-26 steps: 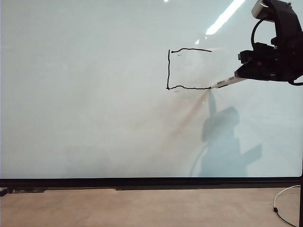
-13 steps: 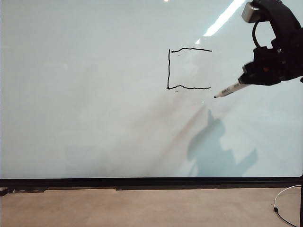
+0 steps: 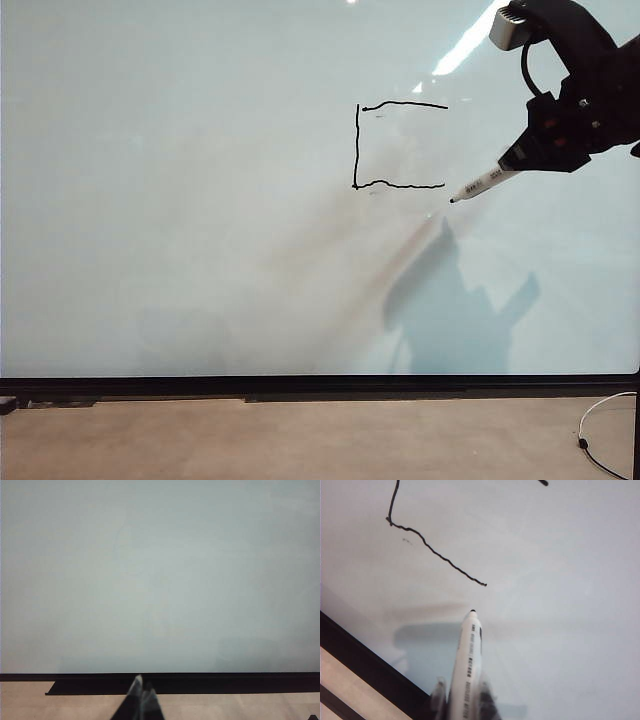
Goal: Pick up the pen on the shelf to the right of the whiteboard and draw a rectangle.
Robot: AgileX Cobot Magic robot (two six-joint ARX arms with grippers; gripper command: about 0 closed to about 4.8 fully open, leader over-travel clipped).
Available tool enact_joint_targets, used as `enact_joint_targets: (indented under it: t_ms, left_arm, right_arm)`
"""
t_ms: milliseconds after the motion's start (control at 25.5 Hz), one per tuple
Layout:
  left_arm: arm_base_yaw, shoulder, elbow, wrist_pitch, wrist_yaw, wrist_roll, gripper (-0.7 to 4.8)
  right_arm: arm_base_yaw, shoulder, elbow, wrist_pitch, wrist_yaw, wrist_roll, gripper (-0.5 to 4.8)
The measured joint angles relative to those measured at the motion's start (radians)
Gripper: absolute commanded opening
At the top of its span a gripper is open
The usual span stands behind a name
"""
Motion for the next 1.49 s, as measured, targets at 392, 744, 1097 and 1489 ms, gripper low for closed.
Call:
enact_joint_targets:
  t_ms: [392, 744, 1097, 1489]
  left_arm:
    - [0.000, 0.000, 0.000, 0.000, 0.000, 0.000, -0.05]
    - [0.000, 0.000, 0.000, 0.000, 0.000, 0.000, -0.05]
    - [0.000, 0.000, 0.000, 0.000, 0.000, 0.000, -0.04]
    - [0.000, 0.000, 0.000, 0.000, 0.000, 0.000, -0.04]
  right_arm:
    - [0.000, 0.000, 0.031, -0.002, -0.012, -0.031, -0.05]
    - [0.000, 0.039, 0.049, 0.000, -0.013, -0.033, -0.05]
    - [0.000, 0.042, 0.049, 0.023, -0.011, -0.033, -0.05]
    - [0.001, 0.042, 0.061, 0.023, -0.005, -0.036, -0.05]
